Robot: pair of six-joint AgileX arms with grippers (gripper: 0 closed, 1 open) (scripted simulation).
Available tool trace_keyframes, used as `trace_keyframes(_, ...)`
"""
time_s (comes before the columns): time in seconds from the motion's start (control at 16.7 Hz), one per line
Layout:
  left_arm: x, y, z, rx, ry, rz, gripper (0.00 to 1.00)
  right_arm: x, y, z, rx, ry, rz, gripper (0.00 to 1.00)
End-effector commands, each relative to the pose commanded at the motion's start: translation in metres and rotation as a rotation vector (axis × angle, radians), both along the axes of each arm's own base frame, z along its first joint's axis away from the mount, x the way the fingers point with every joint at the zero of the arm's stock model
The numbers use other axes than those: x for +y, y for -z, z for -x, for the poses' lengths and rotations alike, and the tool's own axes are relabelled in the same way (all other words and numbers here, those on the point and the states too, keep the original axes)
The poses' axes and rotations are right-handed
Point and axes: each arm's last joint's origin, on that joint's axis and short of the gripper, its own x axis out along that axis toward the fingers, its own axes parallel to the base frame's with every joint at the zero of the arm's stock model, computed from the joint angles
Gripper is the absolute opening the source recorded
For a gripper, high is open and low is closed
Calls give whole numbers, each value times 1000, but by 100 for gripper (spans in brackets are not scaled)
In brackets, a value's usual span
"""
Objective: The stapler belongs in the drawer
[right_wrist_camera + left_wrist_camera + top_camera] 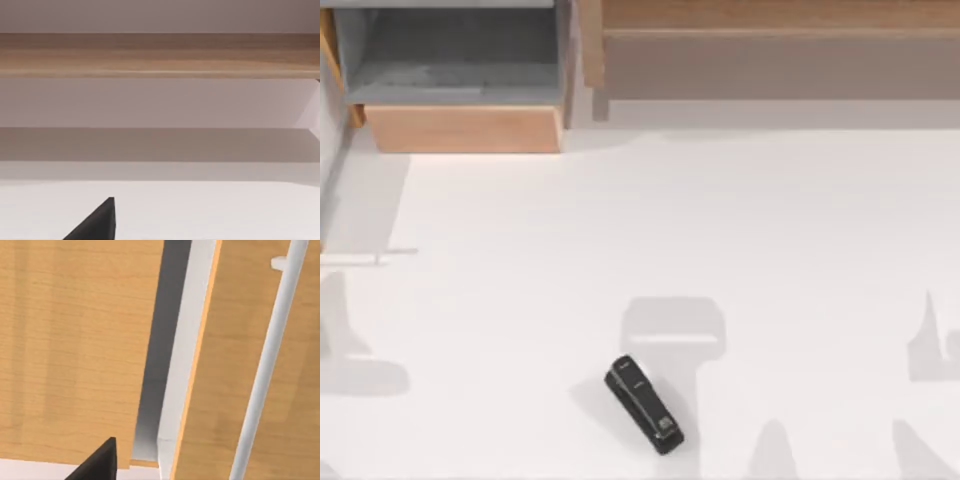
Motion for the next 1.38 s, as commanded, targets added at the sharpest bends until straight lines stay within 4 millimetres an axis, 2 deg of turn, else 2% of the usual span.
trace_keyframes(0.3,-51,-20,-7,117,66,306,100,0,0,0,0,0,0,100)
trace_keyframes(0.6,-104,-42,5,252,101,607,100,0,0,0,0,0,0,100)
trace_keyframes(1.02,-159,-67,43,390,136,933,100,0,0,0,0,0,0,100)
trace_keyframes(1.38,-181,-74,87,441,103,1198,100,0,0,0,0,0,0,100)
